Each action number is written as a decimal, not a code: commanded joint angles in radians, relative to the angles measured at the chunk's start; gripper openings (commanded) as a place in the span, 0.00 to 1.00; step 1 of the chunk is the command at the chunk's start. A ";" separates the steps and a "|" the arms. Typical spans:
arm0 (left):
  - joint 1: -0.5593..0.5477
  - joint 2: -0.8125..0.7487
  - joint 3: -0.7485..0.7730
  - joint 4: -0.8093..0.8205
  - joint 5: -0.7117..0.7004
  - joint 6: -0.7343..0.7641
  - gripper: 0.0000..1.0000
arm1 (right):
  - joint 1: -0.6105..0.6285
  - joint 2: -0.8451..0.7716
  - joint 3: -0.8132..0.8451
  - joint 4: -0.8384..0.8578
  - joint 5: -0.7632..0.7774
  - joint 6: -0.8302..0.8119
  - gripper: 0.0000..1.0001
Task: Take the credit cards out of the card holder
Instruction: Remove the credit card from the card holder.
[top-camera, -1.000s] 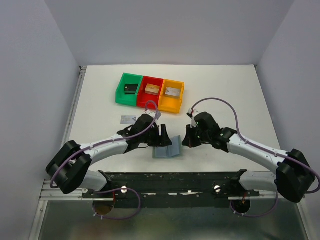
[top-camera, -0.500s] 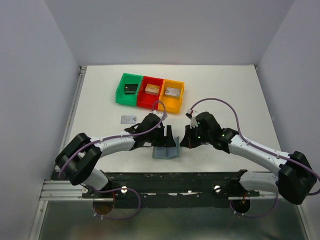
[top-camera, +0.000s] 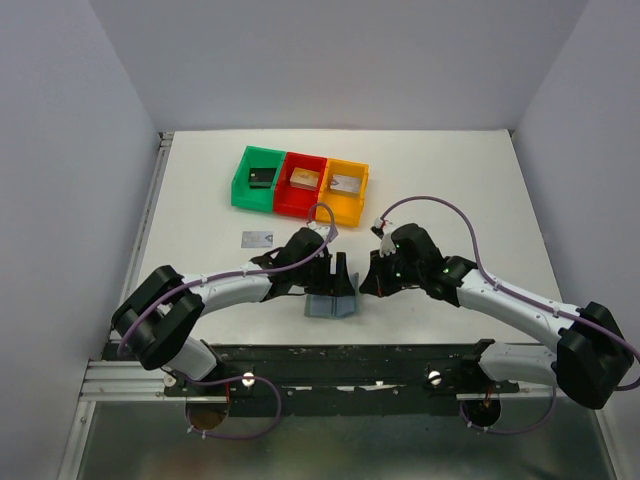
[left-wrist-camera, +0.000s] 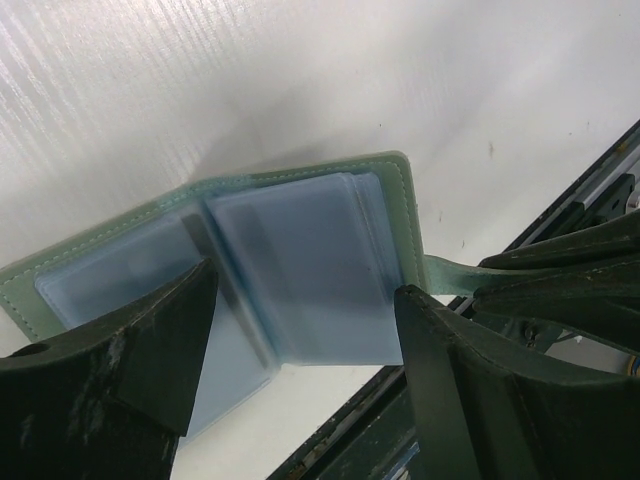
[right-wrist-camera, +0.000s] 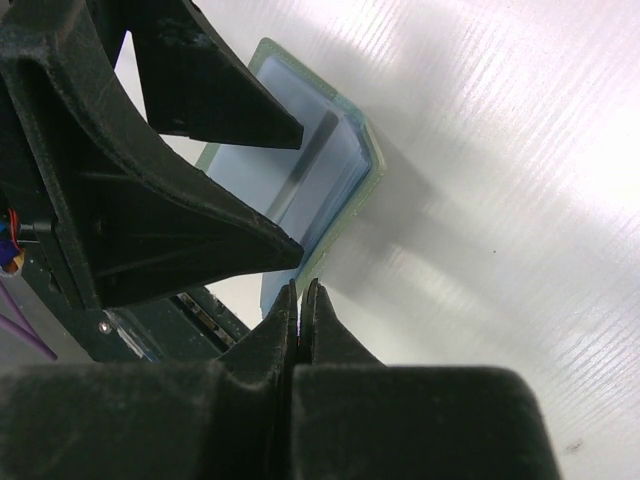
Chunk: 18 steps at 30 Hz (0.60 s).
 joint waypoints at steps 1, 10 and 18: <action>-0.008 0.003 0.017 0.011 0.008 0.006 0.81 | -0.004 -0.016 0.021 0.015 -0.022 -0.018 0.00; -0.008 -0.032 -0.011 -0.014 -0.064 -0.015 0.75 | -0.005 -0.021 0.011 0.009 -0.011 -0.021 0.00; -0.009 -0.093 -0.039 -0.061 -0.144 -0.030 0.74 | -0.004 -0.027 0.005 0.003 -0.005 -0.030 0.00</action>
